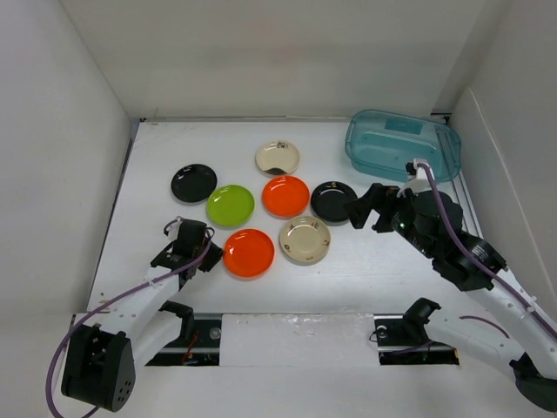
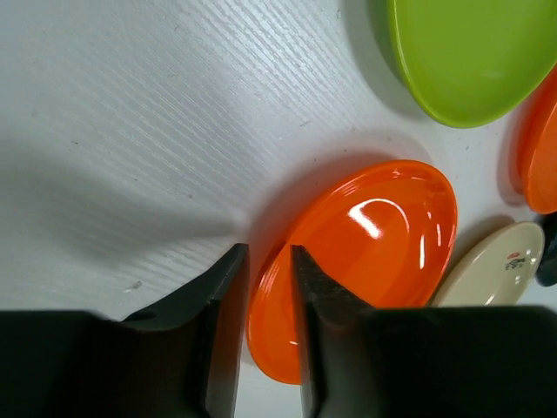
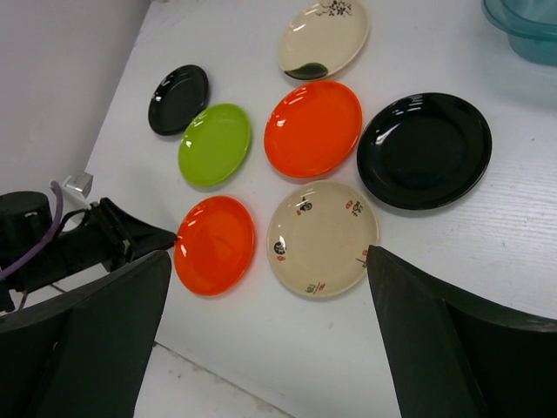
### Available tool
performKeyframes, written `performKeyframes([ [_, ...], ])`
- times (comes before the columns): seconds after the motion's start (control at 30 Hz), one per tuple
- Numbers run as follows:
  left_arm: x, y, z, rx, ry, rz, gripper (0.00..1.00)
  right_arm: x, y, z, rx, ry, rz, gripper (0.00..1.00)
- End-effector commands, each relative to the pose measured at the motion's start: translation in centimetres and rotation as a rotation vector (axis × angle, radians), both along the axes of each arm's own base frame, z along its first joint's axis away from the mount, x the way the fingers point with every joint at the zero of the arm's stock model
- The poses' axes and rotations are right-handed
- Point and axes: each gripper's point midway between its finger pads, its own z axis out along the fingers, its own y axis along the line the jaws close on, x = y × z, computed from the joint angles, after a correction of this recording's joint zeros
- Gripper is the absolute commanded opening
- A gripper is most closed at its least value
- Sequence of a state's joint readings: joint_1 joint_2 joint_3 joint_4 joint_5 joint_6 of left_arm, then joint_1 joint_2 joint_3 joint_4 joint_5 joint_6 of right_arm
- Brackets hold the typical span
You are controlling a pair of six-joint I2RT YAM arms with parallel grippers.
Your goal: Place the plates into the plastic bin on the countertop
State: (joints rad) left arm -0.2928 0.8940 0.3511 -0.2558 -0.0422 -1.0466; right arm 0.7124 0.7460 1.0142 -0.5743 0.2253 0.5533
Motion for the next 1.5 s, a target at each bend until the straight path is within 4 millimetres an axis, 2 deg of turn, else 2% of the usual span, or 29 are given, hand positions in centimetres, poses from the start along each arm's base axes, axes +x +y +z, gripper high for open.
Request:
performKeyframes([
  [0.0, -0.4, 0.5, -0.6, 0.034, 0.007, -0.011, 0.23, 0.6, 0.7, 1.2, 0.031, -0.044, 0.017, 1.0],
  [0.03, -0.4, 0.5, -0.6, 0.039, 0.007, -0.018, 0.38, 0.5, 0.8, 1.2, 0.034, -0.042, 0.028, 1.0],
  [0.07, -0.4, 0.5, -0.7, 0.044, 0.006, -0.025, 0.42, 0.6, 1.0, 0.9, 0.027, -0.034, 0.029, 1.0],
  [0.2, -0.5, 0.6, -0.8, 0.047, 0.015, -0.026, 0.5, 0.6, 1.0, 0.9, 0.027, -0.033, 0.029, 1.0],
  [0.3, -0.4, 0.5, -1.1, 0.055, 0.018, -0.034, 0.51, 0.7, 0.9, 0.9, 0.025, -0.035, 0.02, 1.0],
  [0.47, 0.2, 0.4, -1.4, 0.075, 0.026, -0.06, 0.37, 0.8, 0.5, 1.5, 0.018, -0.05, 0.005, 1.0],
  [0.53, 0.3, 0.4, -1.5, 0.076, 0.028, -0.06, 0.29, 0.8, 0.4, 1.5, 0.01, -0.054, 0.007, 1.0],
  [0.67, 0.5, 0.6, -1.6, 0.089, 0.025, -0.061, 0.19, 1.0, 0.6, 1.2, 0.004, -0.047, 0.008, 1.0],
  [0.7, 0.7, 0.5, -1.5, 0.087, 0.015, -0.061, 0.12, 1.1, 0.7, 1.0, -0.002, -0.04, 0.008, 1.0],
  [0.73, 0.7, 0.5, -1.5, 0.094, 0.014, -0.07, 0.01, 1.1, 0.7, 1.0, -0.002, -0.04, 0.008, 1.0],
  [0.9, 0.3, 0.5, -1.6, 0.09, 0.029, -0.076, 0.0, 1.2, 0.8, 1.2, 0.005, -0.048, 0.007, 1.0],
  [0.97, 0.1, 0.6, -0.9, 0.092, 0.007, -0.085, 0.0, 1.4, 1.0, 1.2, 0.004, -0.047, 0.008, 1.0],
  [1.0, 0.3, 0.5, -0.2, 0.096, -0.015, -0.098, 0.0, 1.5, 1.0, 0.7, -0.002, -0.04, 0.008, 1.0],
  [1.03, 1.0, 0.2, 1.3, 0.084, -0.074, -0.116, 0.0, 1.7, 1.2, 0.3, -0.008, -0.033, 0.008, 1.0],
  [1.07, 0.9, -0.3, 1.9, 0.067, -0.094, -0.148, 0.0, 1.7, 1.2, 0.3, -0.008, -0.033, 0.008, 1.0],
  [1.1, 1.5, -1.0, 3.1, 0.04, -0.143, -0.173, 0.0, 1.9, 1.6, -0.1, -0.007, -0.028, 0.021, 1.0],
  [1.13, 1.3, -2.1, 3.4, 0.007, -0.177, -0.229, 0.0, 1.9, 1.9, -0.1, 0.001, -0.034, 0.03, 1.0],
  [1.17, 1.7, -3.6, 5.2, -0.055, -0.251, -0.285, 0.0, 2.4, 1.9, -0.2, 0.002, -0.035, 0.021, 1.0],
  [1.2, 1.9, -4.0, 5.8, -0.075, -0.277, -0.3, 0.0, 2.4, 2.6, -0.9, -0.002, -0.019, 0.045, 1.0],
  [1.23, 1.9, -4.3, 6.0, -0.087, -0.284, -0.31, 0.0, 2.7, 3.0, -0.8, 0.011, -0.03, 0.054, 1.0],
  [1.3, 2.5, -4.5, 7.7, -0.069, -0.326, -0.346, 0.0, 3.3, 4.1, -1.9, 0.01, -0.017, 0.078, 1.0],
  [1.47, 4.0, -6.4, 14.2, -0.104, -0.501, -0.451, 0.0, 5.1, 7.8, -3.7, 0.031, -0.011, 0.227, 1.0],
])
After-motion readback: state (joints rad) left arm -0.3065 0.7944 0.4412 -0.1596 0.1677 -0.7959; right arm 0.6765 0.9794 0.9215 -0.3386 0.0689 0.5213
